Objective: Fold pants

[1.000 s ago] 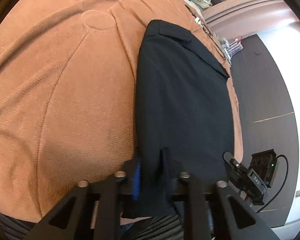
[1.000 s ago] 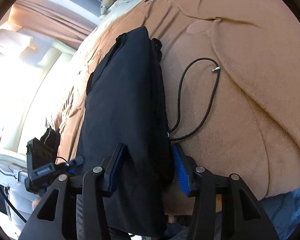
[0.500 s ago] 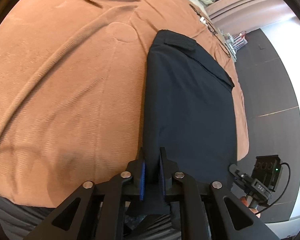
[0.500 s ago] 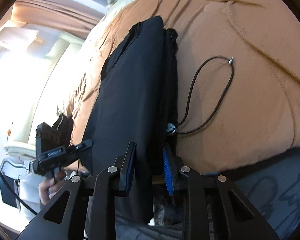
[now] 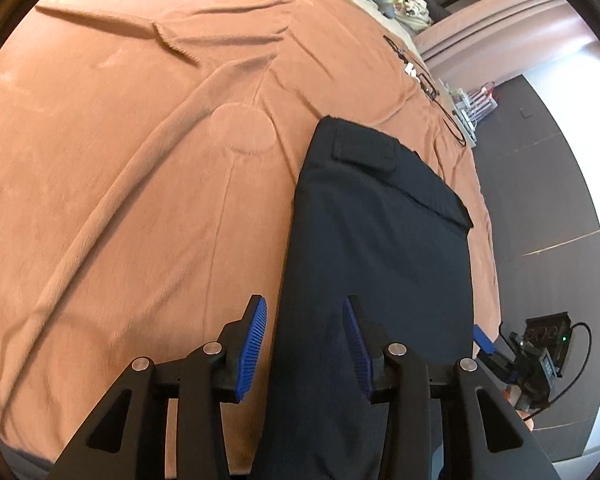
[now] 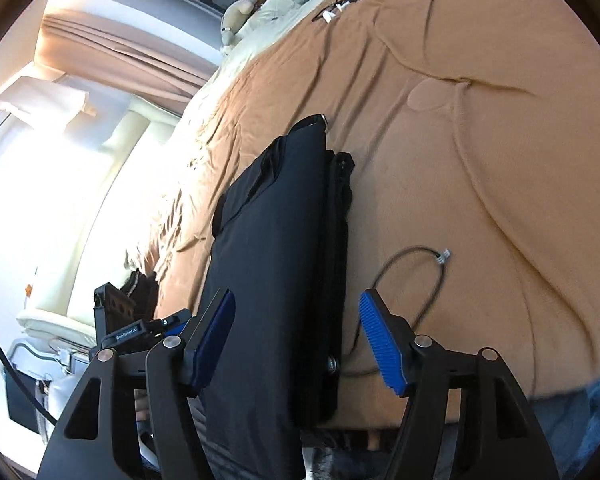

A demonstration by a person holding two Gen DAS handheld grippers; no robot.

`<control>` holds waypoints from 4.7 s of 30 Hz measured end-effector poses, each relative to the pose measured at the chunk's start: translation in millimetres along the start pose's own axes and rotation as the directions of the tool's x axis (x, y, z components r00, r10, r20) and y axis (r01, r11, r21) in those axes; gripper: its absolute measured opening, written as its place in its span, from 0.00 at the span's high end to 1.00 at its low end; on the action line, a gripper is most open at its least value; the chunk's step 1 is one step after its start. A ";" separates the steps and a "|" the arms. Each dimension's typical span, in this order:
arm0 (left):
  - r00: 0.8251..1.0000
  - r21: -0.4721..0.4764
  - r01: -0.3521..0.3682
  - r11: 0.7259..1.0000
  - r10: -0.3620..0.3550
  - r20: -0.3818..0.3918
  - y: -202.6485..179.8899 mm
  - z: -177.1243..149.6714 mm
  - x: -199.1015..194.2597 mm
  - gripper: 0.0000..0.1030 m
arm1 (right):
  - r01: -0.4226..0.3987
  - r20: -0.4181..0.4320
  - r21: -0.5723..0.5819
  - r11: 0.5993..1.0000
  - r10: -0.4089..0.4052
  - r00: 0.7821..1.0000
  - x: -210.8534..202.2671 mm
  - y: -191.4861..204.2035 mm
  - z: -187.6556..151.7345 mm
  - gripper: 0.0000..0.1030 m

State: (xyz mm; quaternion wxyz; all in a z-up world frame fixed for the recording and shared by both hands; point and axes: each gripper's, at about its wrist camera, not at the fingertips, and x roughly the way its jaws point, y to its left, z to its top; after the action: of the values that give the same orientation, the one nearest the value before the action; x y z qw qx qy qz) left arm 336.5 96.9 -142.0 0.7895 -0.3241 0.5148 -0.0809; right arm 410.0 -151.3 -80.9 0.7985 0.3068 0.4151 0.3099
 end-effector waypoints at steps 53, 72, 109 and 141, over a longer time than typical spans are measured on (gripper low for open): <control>0.988 0.032 0.154 0.987 -0.154 -0.005 -9.6 59.2 31.8 0.87 | -0.019 -0.183 -0.099 0.995 0.001 0.983 94.1 15.4 53.1 0.75; 0.966 0.136 0.223 0.965 -0.238 0.106 -54.6 29.6 -40.0 0.88 | -0.012 -0.013 -0.264 0.964 0.009 1.000 40.2 76.5 8.9 0.77; 0.916 0.352 0.308 0.884 -0.375 0.140 -185.5 -57.6 -108.4 0.88 | 0.118 0.216 -0.430 0.895 -0.025 0.976 -140.4 89.0 -13.1 0.77; 0.890 0.467 0.410 0.783 -0.456 -0.017 -345.8 -40.5 -0.5 0.88 | 0.305 0.313 -0.484 0.820 -0.163 0.936 -217.3 60.1 56.7 0.77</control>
State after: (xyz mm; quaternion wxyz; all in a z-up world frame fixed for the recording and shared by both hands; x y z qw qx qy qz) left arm 372.4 -188.9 53.6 0.8274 -0.2413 0.3538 -0.3632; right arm 343.2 -290.1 93.2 0.9307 0.0610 0.2419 0.2674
